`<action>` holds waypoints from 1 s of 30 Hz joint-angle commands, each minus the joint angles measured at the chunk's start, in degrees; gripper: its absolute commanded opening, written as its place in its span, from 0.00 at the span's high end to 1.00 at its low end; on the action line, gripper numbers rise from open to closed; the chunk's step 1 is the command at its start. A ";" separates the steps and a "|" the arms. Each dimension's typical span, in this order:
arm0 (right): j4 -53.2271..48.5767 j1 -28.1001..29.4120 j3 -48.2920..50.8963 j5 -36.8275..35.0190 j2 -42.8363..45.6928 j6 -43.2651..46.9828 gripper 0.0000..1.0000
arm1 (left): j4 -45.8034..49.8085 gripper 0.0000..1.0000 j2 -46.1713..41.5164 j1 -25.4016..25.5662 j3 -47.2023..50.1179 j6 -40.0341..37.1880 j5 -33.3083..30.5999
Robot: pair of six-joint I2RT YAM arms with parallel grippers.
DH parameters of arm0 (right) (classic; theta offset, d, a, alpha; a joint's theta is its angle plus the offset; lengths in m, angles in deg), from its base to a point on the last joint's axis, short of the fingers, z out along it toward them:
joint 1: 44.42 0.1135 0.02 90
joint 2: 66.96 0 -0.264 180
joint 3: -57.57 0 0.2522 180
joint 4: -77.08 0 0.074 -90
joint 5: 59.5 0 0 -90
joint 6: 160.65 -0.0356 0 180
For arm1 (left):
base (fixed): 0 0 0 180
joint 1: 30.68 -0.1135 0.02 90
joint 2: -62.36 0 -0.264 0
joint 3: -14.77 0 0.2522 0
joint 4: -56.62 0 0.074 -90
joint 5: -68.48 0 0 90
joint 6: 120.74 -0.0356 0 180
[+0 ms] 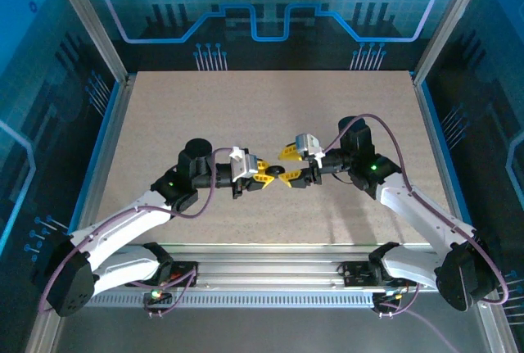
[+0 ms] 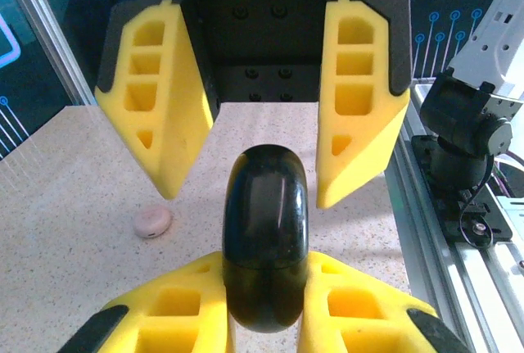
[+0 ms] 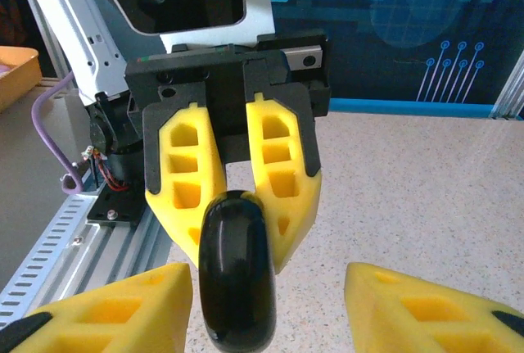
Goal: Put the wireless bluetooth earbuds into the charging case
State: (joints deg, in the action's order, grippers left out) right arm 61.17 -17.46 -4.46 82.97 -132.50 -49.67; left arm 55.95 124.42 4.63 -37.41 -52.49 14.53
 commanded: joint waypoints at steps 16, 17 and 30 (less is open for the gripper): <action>5.09 -1.41 -1.83 -9.80 -0.73 -5.33 0.52 | 1.63 0.94 -1.65 -0.08 -1.13 -1.98 1.32; 5.52 -1.56 -1.83 -10.22 -0.88 -5.82 0.52 | 1.60 0.94 -1.64 -0.10 -1.14 -1.97 1.21; 6.69 -3.04 -3.32 -14.96 -1.46 -9.84 0.52 | 1.18 0.95 -2.12 -0.18 -0.45 -1.39 -1.19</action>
State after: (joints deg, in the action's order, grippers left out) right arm 65.89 -18.99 -6.14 73.51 -133.83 -57.76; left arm 57.78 123.81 3.98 -37.41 -53.30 11.12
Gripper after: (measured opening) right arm 0.479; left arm 0.182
